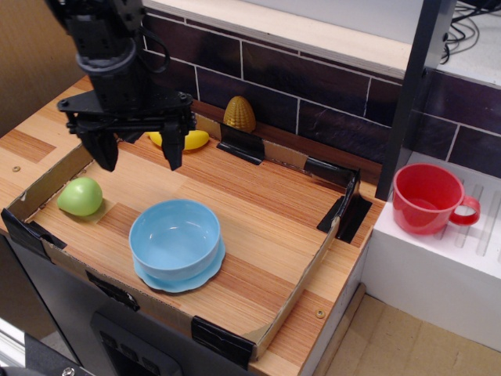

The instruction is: Take bowl off plate

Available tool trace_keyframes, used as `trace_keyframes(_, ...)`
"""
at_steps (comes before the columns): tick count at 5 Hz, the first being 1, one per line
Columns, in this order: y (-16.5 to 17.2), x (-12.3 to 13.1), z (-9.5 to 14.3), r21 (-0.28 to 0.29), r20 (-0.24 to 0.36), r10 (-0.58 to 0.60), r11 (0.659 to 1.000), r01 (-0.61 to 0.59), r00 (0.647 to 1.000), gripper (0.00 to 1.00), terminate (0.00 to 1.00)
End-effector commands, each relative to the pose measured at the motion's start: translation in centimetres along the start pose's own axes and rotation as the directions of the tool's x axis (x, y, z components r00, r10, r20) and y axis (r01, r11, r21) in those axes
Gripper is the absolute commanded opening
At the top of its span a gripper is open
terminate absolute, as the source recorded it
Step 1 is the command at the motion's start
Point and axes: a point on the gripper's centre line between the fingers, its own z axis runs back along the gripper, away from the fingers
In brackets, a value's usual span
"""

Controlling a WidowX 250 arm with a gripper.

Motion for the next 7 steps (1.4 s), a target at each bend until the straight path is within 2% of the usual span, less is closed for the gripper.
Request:
trace_keyframes(1,0.7,-2.3,0.7,0.052,0.038,0.046,0.997,-0.048,0.998,1.00,0.00)
trace_keyframes(2,0.6,-3.4,-0.7,0.054,0.025,0.055,0.997,-0.057,0.998,1.00,0.00)
trace_keyframes(3,0.2,-4.6,-2.8,0.033,0.000,0.048,0.998,-0.048,0.999,1.00,0.00)
trace_keyframes(4,-0.2,-5.5,-3.3,0.004,-0.037,0.040,0.999,-0.040,0.999,1.00,0.00)
trace_keyframes(5,-0.3,-5.8,-3.8,0.006,-0.068,0.036,0.999,-0.036,0.997,1.00,0.00)
trace_keyframes(6,-0.5,-5.7,-3.9,0.000,-0.058,0.068,0.998,-0.068,0.996,0.00,0.00)
trace_keyframes(7,-0.7,-5.8,-4.1,0.005,-0.052,0.062,0.998,-0.062,0.997,0.00,0.00)
